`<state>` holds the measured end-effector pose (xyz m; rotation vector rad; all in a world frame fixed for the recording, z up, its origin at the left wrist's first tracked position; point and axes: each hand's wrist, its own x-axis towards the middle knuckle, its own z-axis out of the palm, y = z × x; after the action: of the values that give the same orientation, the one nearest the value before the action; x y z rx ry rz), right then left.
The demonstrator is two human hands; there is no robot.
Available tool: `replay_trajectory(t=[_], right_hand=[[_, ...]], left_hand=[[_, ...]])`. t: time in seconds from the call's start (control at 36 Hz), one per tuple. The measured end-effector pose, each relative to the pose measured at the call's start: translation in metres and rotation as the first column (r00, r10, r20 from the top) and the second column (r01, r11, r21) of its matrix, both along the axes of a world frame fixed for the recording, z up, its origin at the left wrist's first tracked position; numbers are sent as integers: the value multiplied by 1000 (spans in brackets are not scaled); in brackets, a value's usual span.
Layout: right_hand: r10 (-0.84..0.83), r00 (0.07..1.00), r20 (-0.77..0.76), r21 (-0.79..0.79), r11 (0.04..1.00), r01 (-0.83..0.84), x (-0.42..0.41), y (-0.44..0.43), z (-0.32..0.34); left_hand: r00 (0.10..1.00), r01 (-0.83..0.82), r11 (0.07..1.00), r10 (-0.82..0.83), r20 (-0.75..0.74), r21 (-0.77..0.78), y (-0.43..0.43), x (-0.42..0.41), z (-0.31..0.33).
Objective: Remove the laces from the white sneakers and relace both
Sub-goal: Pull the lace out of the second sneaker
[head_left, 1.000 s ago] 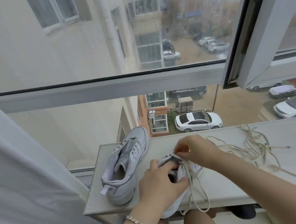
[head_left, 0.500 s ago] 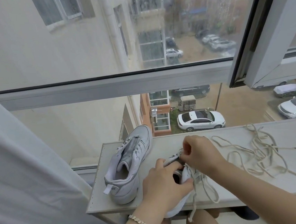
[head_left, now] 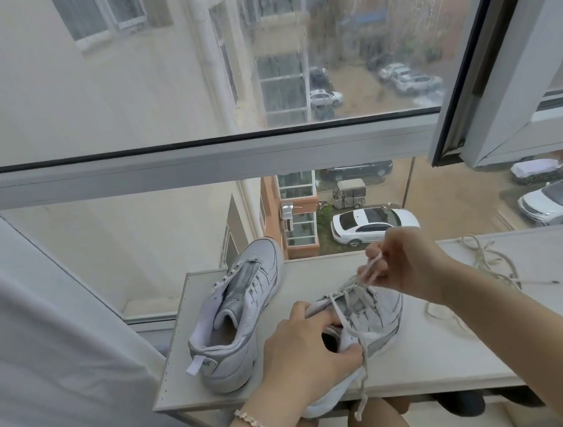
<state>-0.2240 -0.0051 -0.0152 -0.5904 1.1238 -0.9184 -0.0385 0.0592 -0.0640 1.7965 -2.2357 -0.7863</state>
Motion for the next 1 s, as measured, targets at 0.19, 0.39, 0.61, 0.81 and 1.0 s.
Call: replay_trajectory(t=[0.19, 0.39, 0.61, 0.81, 1.0], right_hand=[[333, 431, -839, 70, 850, -521, -13, 4, 6], [53, 571, -819, -243, 870, -429, -1, 11, -4], [-573, 808, -137, -116, 820, 561, -27, 12, -25], [7, -85, -996, 35, 942, -333, -11, 21, -33], [-95, 291, -952, -285, 621, -730, 17, 19, -25]], left_hand=[[1000, 16, 1000, -16, 5, 6, 0, 1, 1], [1000, 9, 1000, -9, -6, -5, 0, 1, -1], [1000, 12, 1000, -12, -15, 14, -2, -2, -1], [1000, 8, 1000, -8, 6, 21, -4, -4, -2], [1000, 6, 1000, -6, 6, 11, -3, -4, 0]])
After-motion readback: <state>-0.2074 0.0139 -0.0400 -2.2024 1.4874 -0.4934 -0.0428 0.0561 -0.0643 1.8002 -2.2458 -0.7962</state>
